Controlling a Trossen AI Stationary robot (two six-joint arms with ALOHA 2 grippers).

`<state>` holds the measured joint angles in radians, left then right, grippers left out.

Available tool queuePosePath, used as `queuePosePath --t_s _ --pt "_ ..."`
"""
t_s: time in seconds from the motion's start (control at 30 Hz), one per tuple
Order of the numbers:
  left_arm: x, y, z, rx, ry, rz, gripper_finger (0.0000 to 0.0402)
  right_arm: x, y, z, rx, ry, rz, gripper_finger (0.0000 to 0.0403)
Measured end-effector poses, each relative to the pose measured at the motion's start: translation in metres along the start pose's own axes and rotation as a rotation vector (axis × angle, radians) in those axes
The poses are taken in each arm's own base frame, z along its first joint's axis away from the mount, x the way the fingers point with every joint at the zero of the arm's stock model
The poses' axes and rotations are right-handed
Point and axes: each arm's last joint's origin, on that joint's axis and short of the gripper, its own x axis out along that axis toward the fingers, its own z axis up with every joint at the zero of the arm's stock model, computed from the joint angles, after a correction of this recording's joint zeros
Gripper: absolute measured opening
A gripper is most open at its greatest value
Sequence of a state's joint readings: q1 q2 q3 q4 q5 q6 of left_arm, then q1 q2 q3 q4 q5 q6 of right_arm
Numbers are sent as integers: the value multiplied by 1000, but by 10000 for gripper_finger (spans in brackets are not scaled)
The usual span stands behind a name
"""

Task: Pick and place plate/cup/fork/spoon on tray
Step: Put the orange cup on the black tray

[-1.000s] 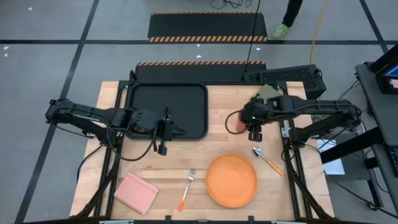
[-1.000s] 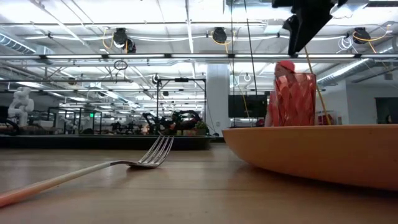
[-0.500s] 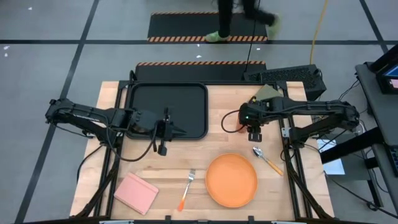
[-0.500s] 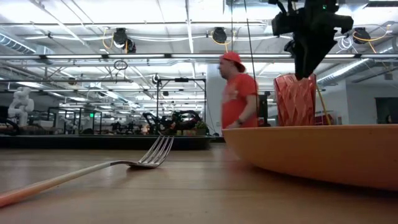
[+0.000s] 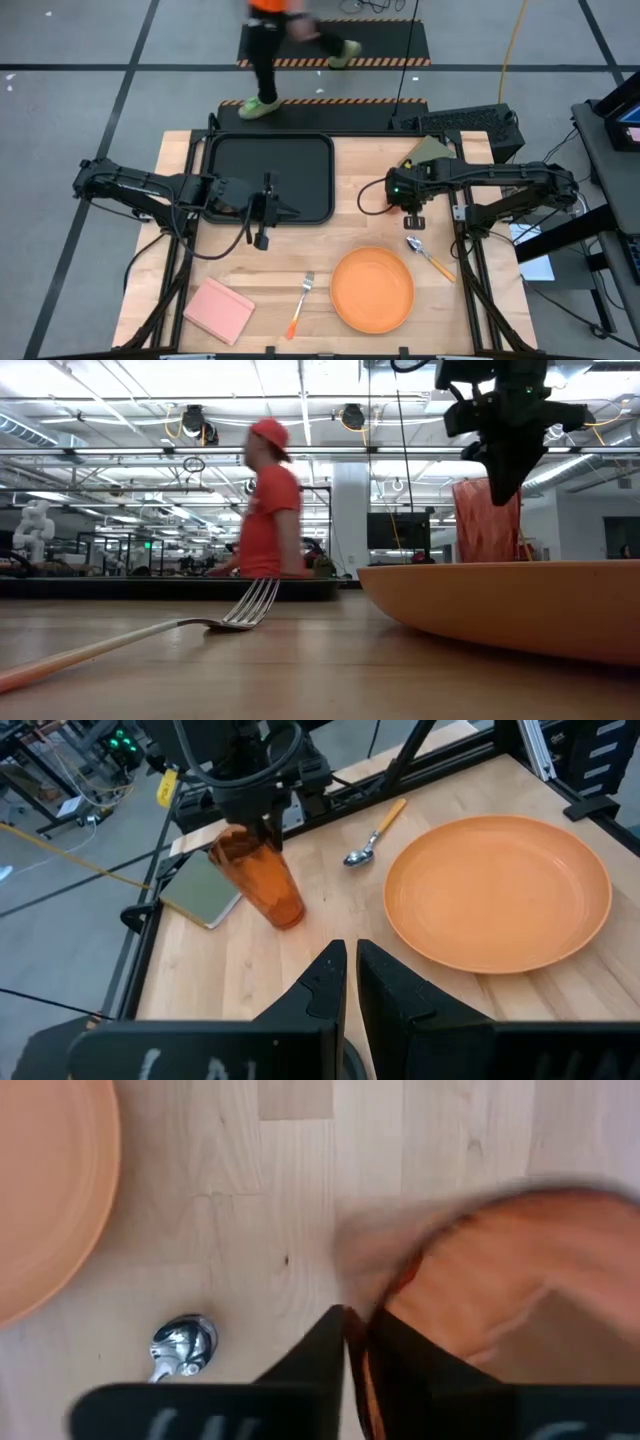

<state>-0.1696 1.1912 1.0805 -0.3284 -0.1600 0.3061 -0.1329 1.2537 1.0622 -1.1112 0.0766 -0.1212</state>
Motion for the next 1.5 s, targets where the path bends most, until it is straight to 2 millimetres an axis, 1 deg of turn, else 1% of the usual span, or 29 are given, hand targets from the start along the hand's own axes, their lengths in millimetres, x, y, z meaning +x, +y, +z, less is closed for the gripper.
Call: queuePosePath --t_s 0.07,0.23,0.4,0.57,0.67,0.77,0.87,0.97,1.03,1.1,1.2,1.33,1.5 --pt "0 1 2 -2 -17 5 33 0 1 1 -17 -13 -1 6" --pt "0 4 7 -25 -55 90 33 -1 3 9 -59 -85 -8 13" --pt "0 5 7 -33 -47 130 33 -13 10 17 -100 -152 -8 3" --pt "13 3 4 -14 -23 126 39 -23 24 28 -159 -258 -2 3" --pt "24 4 4 -13 -38 138 63 -26 35 34 -219 -331 2 2" --pt "35 5 3 -1 -45 139 101 -29 44 40 -261 -402 8 2" --pt "42 7 4 -3 -76 154 144 -31 50 45 -233 -449 -28 1" --pt "51 9 6 -10 -111 152 182 -29 56 48 -208 -457 -81 1" --pt "56 9 8 -7 -110 134 199 -27 60 52 -223 -470 -81 1" --pt "61 11 13 5 -97 130 209 -25 65 56 -254 -494 -77 1" --pt "65 13 22 28 -28 100 210 -25 74 59 -350 -525 -69 1" --pt "68 15 35 70 37 -7 199 -22 83 62 -510 -604 -31 0" --pt "70 16 51 108 22 -142 187 -19 93 63 -648 -688 54 0"
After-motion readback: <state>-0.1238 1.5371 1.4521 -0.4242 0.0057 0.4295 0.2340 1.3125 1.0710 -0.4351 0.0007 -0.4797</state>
